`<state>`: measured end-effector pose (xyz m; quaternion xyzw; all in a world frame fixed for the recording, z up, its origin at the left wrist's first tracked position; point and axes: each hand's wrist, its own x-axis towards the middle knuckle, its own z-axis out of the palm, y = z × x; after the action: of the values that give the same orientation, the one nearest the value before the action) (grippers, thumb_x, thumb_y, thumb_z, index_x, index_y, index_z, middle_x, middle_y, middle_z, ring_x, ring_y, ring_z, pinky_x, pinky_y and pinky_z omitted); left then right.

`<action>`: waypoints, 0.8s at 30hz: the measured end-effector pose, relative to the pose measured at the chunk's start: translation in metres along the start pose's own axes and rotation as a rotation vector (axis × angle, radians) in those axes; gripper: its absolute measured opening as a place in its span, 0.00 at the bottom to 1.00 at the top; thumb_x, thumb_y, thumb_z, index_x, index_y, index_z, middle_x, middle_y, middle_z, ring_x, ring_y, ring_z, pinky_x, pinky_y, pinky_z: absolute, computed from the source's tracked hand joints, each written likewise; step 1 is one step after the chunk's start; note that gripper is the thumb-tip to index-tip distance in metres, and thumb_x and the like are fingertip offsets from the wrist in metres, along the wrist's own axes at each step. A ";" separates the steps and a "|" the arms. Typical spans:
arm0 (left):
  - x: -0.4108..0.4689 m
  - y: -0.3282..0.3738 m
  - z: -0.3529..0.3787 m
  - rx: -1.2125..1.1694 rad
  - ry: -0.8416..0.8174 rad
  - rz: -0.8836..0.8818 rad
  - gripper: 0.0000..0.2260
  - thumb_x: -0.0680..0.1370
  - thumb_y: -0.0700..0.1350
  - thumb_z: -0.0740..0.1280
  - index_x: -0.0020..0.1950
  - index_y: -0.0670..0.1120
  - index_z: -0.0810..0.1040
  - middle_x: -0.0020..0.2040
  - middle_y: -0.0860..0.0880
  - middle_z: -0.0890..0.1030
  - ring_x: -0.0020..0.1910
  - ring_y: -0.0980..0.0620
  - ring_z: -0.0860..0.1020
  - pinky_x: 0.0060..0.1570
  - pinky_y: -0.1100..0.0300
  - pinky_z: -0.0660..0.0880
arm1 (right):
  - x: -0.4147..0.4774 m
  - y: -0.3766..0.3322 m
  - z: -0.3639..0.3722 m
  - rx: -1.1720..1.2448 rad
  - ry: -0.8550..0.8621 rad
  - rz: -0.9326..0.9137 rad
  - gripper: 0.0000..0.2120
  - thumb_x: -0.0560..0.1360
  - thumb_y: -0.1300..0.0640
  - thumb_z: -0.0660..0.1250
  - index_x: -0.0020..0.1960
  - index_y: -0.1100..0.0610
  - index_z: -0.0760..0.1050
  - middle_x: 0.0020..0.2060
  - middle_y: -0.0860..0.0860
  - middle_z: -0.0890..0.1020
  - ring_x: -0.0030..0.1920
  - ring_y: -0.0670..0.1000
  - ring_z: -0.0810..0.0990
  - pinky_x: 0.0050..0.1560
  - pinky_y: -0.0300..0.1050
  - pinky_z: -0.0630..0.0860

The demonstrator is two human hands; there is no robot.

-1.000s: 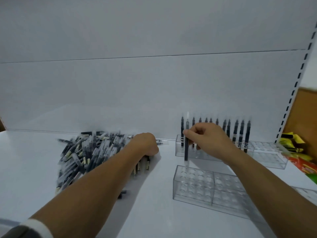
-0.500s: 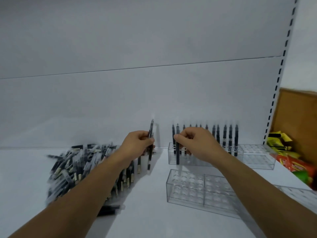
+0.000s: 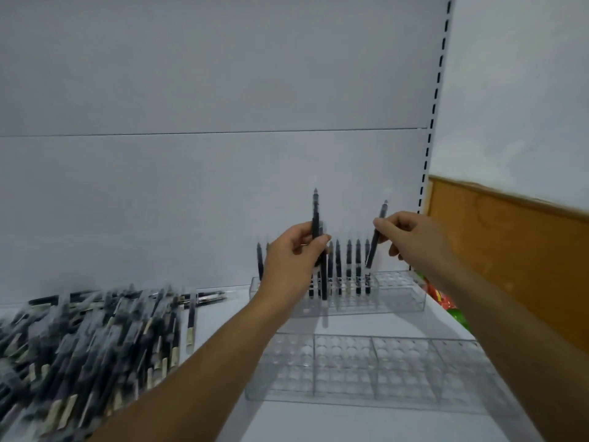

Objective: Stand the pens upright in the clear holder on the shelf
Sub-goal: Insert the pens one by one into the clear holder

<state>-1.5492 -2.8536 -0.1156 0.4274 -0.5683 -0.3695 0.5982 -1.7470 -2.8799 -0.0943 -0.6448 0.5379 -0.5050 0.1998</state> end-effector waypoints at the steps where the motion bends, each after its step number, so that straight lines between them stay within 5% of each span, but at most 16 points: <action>1: -0.001 -0.003 0.009 0.007 -0.028 0.001 0.12 0.79 0.44 0.67 0.62 0.48 0.78 0.49 0.51 0.84 0.49 0.57 0.82 0.50 0.64 0.78 | 0.001 0.006 -0.003 -0.007 0.025 0.008 0.13 0.79 0.49 0.66 0.45 0.59 0.81 0.37 0.49 0.83 0.30 0.42 0.77 0.36 0.39 0.72; 6: -0.001 -0.019 0.023 0.047 -0.085 0.006 0.12 0.79 0.43 0.67 0.62 0.49 0.77 0.49 0.54 0.83 0.47 0.61 0.81 0.51 0.66 0.77 | 0.011 0.021 -0.007 -0.045 0.087 -0.007 0.11 0.79 0.49 0.65 0.48 0.57 0.79 0.42 0.50 0.83 0.34 0.44 0.79 0.36 0.38 0.72; 13: 0.006 -0.030 0.007 0.095 -0.030 0.004 0.10 0.78 0.44 0.68 0.59 0.51 0.78 0.50 0.53 0.83 0.50 0.57 0.81 0.53 0.64 0.77 | 0.025 0.038 0.007 -0.165 0.145 -0.048 0.08 0.78 0.49 0.66 0.50 0.54 0.78 0.38 0.46 0.80 0.38 0.50 0.82 0.45 0.55 0.81; 19: 0.006 -0.035 0.008 0.105 -0.052 0.024 0.09 0.78 0.44 0.68 0.55 0.56 0.78 0.50 0.53 0.83 0.51 0.56 0.81 0.55 0.61 0.77 | 0.027 0.051 0.011 -0.311 0.090 -0.055 0.08 0.77 0.48 0.67 0.48 0.53 0.78 0.38 0.45 0.80 0.40 0.51 0.81 0.45 0.55 0.80; 24: 0.008 -0.036 0.008 0.111 -0.065 0.015 0.12 0.77 0.44 0.68 0.60 0.50 0.78 0.51 0.52 0.83 0.52 0.56 0.81 0.54 0.64 0.77 | 0.022 0.061 0.010 -0.399 -0.050 0.001 0.08 0.76 0.47 0.68 0.45 0.51 0.76 0.39 0.47 0.81 0.42 0.52 0.82 0.46 0.55 0.80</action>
<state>-1.5550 -2.8747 -0.1460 0.4434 -0.6101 -0.3466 0.5577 -1.7698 -2.9233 -0.1375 -0.6836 0.6224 -0.3723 0.0816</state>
